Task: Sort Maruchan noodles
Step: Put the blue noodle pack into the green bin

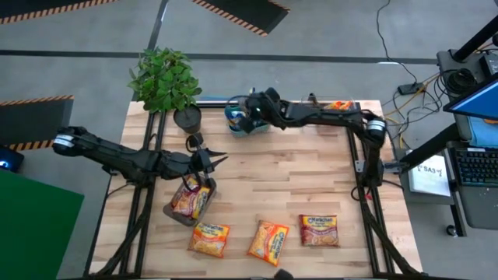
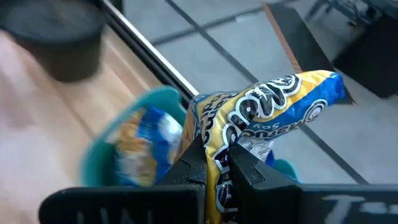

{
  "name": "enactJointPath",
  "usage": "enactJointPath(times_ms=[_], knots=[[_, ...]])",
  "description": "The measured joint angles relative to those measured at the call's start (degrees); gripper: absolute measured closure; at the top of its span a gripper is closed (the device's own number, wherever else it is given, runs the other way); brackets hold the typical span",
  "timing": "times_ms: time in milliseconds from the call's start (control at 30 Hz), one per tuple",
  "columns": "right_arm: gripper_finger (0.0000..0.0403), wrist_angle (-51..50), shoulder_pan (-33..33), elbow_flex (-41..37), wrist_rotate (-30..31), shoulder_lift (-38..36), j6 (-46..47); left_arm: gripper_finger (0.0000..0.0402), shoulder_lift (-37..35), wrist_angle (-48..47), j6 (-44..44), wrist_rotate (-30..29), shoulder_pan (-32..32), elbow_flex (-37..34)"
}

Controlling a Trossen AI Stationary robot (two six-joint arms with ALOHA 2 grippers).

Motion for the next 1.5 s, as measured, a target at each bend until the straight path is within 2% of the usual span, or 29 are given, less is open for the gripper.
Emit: enactJointPath(times_ms=[200, 600, 767, 1000, 1333, 1500], knots=[[0.0390, -6.7, -1.8, 7.4, 0.0, 7.5, -1.0, 0.0364, 0.0, 0.0, 0.0, 0.0, 0.0, 0.0], [0.0390, -16.6, -1.1, 22.5, 0.0, 21.9, -2.1, 0.0364, 0.0, -0.1, 0.0, 0.0, 0.0, 0.0], [0.0390, -17.9, -1.0, 25.5, 0.0, 25.6, -2.0, 0.0364, 0.0, -0.2, 0.0, 0.0, 0.0, 0.0], [0.0381, -19.9, -0.8, 26.9, 0.0, 26.4, -1.0, 0.0364, 0.0, -0.1, -0.1, 0.0, 0.0, 0.0], [0.0289, -22.7, -0.7, 27.0, -0.1, 23.6, 2.0, 0.0364, 0.0, 0.2, -0.1, 0.1, 0.0, 0.0], [0.0262, -26.4, -0.7, 27.0, -0.1, 20.3, 1.9, 0.0364, 0.0, 0.2, -0.1, 0.1, 0.0, 0.0]])
